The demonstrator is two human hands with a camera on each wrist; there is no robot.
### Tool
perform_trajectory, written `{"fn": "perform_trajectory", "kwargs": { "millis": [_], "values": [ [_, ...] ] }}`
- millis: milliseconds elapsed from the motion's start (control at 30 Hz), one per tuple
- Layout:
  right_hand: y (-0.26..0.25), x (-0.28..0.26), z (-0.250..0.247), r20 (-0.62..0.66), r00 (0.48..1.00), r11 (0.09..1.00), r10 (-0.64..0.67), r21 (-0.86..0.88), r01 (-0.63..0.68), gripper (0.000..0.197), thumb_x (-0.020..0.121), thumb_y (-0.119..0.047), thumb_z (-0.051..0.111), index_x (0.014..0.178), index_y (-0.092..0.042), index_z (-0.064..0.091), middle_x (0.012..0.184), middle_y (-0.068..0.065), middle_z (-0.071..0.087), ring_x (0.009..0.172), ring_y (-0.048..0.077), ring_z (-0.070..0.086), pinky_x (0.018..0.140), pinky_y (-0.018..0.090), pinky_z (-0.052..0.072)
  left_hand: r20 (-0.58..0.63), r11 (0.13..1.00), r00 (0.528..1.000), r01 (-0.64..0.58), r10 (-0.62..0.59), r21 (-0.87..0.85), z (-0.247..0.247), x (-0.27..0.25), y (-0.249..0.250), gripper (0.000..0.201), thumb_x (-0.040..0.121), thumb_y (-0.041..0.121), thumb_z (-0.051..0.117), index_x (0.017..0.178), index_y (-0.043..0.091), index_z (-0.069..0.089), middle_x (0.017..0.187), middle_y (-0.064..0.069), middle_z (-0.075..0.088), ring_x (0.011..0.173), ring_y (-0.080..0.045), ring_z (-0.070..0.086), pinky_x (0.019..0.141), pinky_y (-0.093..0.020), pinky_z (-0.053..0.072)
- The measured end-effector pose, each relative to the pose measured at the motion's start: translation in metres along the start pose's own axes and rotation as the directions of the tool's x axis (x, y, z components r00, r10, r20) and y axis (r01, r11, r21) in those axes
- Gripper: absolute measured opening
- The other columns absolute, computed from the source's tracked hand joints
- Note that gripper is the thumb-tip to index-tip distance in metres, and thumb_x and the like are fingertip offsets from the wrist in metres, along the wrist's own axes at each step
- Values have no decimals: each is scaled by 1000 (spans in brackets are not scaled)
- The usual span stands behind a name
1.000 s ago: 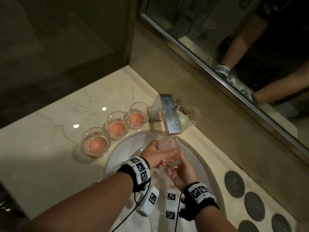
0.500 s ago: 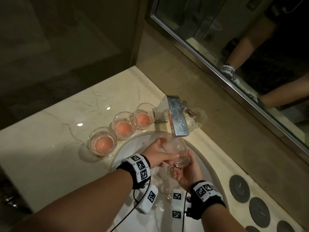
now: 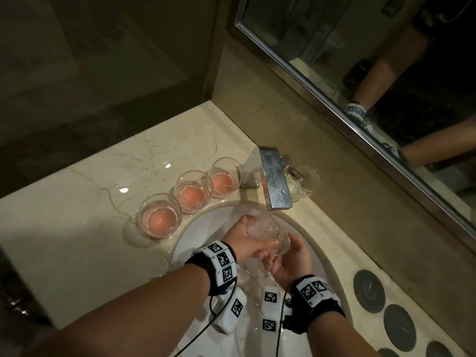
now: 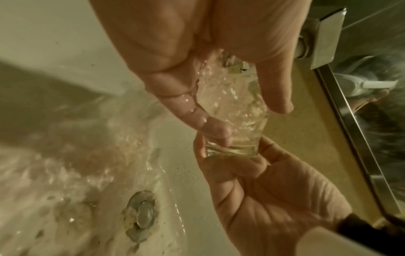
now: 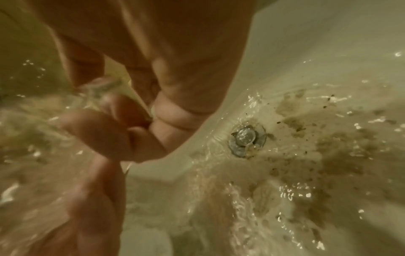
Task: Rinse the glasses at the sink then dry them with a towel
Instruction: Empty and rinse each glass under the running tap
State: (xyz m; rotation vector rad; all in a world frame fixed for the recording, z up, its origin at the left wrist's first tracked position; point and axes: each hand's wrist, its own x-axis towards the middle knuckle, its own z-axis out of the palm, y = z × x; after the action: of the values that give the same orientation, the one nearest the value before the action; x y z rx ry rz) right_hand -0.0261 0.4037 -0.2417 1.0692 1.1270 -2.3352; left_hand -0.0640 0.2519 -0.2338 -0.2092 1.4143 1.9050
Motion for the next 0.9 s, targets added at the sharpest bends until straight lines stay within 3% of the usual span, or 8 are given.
{"fn": "perform_trajectory", "kwargs": {
  "millis": [200, 300, 433, 500, 600, 700, 800, 900],
  "values": [
    [0, 0, 1, -36, 999, 994, 40, -102, -43, 72, 83, -64, 46, 119, -4, 61, 74, 9, 65, 38, 12, 50, 37, 18, 44, 33, 1000, 999, -12, 12, -15, -1, 2, 0, 67, 75, 6, 81, 125, 26, 42, 110, -13, 62, 70, -16, 68, 66, -24, 59],
    [-3, -4, 4, -13, 1000, 999, 22, -48, -23, 60, 89, -48, 45, 123, 0, 56, 86, 18, 64, 49, 20, 60, 44, 24, 54, -8, 1000, 1000, -12, 12, -5, 1, 4, -5, 67, 74, 4, 81, 125, 22, 42, 112, -17, 62, 77, -23, 68, 69, -29, 61],
    [-3, -1, 3, -69, 998, 996, -9, -85, 3, 64, 84, -57, 49, 121, -5, 58, 64, 6, 53, 33, 8, 37, 35, 19, 41, 1, 999, 1000, -7, 7, -44, 0, 7, -7, 74, 72, 5, 82, 130, 26, 43, 114, -16, 62, 75, -20, 68, 64, -23, 57],
    [-2, -1, 2, -87, 996, 988, 2, -156, -16, 72, 83, -68, 44, 114, -7, 64, 70, 7, 60, 36, 8, 42, 37, 19, 43, 5, 999, 1000, -15, 15, -29, 2, 7, -4, 75, 73, 2, 81, 131, 27, 40, 114, -8, 58, 80, -20, 68, 65, -23, 57],
    [-6, -1, 5, -72, 997, 995, 26, -97, -33, 66, 93, -57, 38, 123, -1, 56, 83, 15, 67, 46, 16, 59, 44, 23, 53, -4, 1000, 1000, -27, 27, 4, 3, 6, -5, 69, 74, -1, 80, 126, 19, 39, 105, -8, 61, 75, -17, 67, 66, -25, 59],
    [-8, 0, 6, -88, 996, 997, 0, -76, -7, 61, 93, -49, 41, 129, -3, 54, 72, 9, 62, 40, 12, 50, 39, 21, 48, -31, 1000, 999, -8, 7, -12, -1, 8, -6, 70, 72, 7, 84, 127, 14, 42, 101, -13, 65, 66, -15, 67, 66, -25, 59],
    [-5, 3, 4, -92, 995, 979, -30, -205, 10, 76, 83, -75, 42, 114, -10, 67, 65, 4, 52, 37, 8, 36, 38, 20, 41, -17, 1000, 1000, -17, 17, 3, 0, 8, -4, 78, 71, 13, 85, 132, 22, 38, 119, -11, 59, 79, -18, 70, 70, -27, 59],
    [-6, 1, 8, -78, 997, 984, 21, -176, -35, 70, 88, -65, 39, 118, -6, 63, 76, 9, 64, 43, 11, 51, 40, 21, 49, -27, 1000, 999, -24, 24, -1, 3, 10, -5, 72, 72, 6, 84, 127, 17, 40, 115, -9, 59, 86, -26, 70, 78, -35, 60]
  ]
}}
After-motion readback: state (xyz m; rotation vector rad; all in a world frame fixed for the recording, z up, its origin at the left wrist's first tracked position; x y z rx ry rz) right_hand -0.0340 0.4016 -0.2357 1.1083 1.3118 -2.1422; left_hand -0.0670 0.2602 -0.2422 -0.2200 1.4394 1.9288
